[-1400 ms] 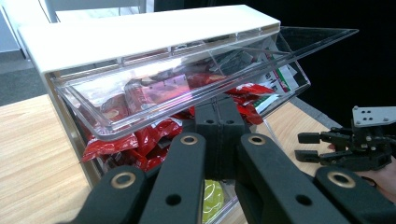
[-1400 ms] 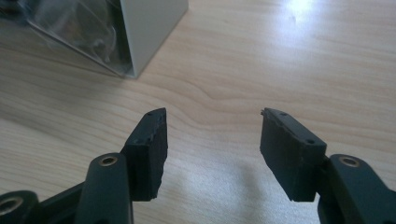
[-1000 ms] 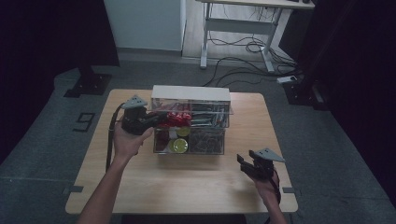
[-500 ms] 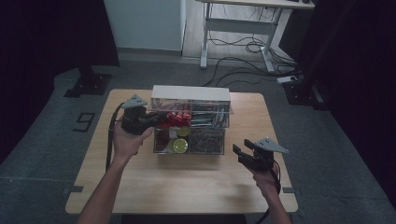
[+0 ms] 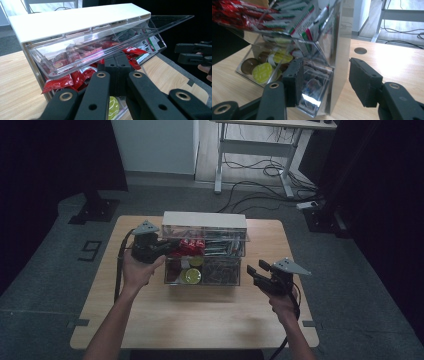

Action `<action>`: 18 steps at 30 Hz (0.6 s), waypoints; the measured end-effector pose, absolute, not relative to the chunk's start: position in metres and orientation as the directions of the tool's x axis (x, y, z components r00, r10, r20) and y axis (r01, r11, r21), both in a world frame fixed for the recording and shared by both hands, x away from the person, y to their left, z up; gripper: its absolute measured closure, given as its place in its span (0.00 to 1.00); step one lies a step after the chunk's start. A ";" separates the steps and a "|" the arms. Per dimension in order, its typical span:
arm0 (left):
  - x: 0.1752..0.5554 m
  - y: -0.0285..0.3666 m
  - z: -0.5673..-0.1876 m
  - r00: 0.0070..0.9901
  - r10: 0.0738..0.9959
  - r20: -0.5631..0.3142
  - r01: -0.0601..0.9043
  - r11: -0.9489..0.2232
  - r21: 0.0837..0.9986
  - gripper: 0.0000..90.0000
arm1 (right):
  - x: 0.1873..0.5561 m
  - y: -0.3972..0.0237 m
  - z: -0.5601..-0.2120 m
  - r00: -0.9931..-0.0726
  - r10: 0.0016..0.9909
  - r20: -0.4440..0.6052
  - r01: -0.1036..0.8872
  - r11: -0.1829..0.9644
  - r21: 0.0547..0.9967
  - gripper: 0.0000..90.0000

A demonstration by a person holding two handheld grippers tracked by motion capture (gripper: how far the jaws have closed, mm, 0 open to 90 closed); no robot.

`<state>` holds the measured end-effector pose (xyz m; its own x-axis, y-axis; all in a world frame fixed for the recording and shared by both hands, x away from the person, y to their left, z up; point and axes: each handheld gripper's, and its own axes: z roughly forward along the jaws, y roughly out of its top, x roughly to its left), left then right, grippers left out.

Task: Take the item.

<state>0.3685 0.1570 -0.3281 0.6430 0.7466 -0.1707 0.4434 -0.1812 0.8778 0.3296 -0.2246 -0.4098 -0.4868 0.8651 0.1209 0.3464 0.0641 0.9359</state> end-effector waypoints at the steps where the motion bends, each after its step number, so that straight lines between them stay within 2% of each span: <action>1: 0.368 0.157 -0.328 0.643 0.747 -0.171 0.444 -0.181 0.878 1.00 | 0.330 -0.224 -0.408 -0.489 0.864 0.120 0.343 0.064 0.937 0.51; 18: 0.369 0.157 -0.327 0.644 0.745 -0.176 0.448 -0.181 0.875 1.00 | 0.341 -0.206 -0.389 -0.528 0.840 0.126 0.330 0.067 0.942 0.58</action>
<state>0.3694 0.1573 -0.3274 0.6438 0.7447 -0.1759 0.4484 -0.1809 0.8753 0.3407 -0.2061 -0.3892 -0.5284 0.8396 0.1256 0.3301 0.0669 0.9416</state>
